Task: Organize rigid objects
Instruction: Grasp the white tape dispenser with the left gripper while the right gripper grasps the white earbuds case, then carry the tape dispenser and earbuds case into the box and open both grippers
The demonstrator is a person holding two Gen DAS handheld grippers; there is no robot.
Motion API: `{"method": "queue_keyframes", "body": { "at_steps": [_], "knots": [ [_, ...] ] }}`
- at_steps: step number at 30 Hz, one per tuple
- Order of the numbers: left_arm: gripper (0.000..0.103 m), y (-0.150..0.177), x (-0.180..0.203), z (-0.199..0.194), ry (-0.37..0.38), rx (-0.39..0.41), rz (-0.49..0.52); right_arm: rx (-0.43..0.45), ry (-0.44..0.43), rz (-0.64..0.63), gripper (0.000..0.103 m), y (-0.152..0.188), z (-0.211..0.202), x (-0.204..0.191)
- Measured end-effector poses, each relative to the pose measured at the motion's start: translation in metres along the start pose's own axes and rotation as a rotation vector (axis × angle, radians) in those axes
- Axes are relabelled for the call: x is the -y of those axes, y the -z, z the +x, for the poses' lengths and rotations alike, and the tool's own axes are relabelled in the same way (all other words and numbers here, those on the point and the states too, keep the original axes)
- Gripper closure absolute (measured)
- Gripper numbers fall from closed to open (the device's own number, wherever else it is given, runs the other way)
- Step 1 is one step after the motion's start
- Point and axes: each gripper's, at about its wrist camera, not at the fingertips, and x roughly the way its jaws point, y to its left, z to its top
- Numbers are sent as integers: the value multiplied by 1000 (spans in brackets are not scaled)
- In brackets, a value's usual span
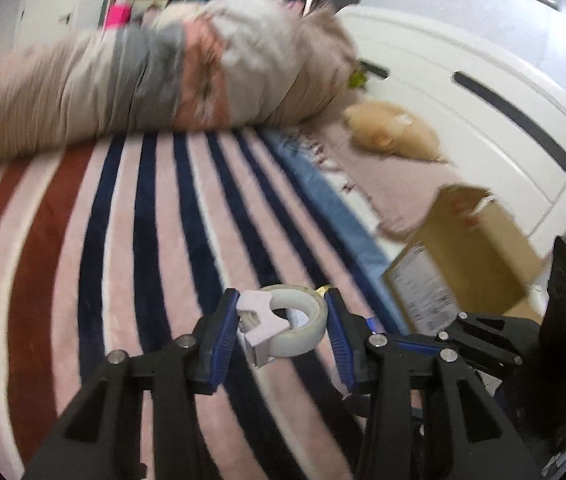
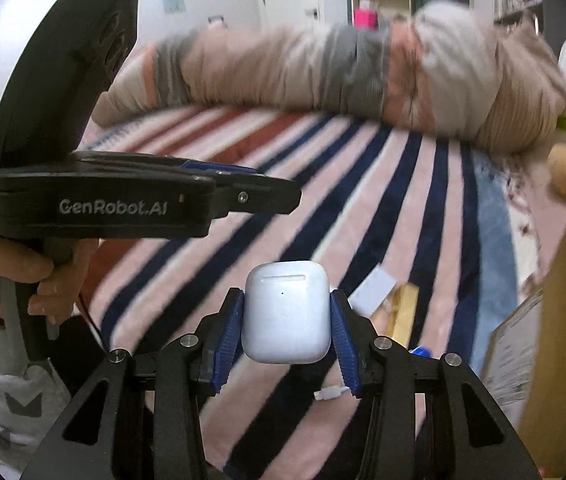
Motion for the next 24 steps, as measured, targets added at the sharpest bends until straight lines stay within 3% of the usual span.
{"method": "queue_keyframes", "body": {
  "at_steps": [6,13,19,24],
  "knots": [
    [63,-29,59,-39,108,86,89,143,71,41,64,-4,-69,28],
    [63,-59,154,-20,218,69,242,216,256,156,64,27,-137,97],
    [63,-71,218,40,210,-30,342,158,438,191,64,61,-154,148],
    [63,-72,237,87,118,-107,394,108,454,170,64,74,-144,167]
  ]
}}
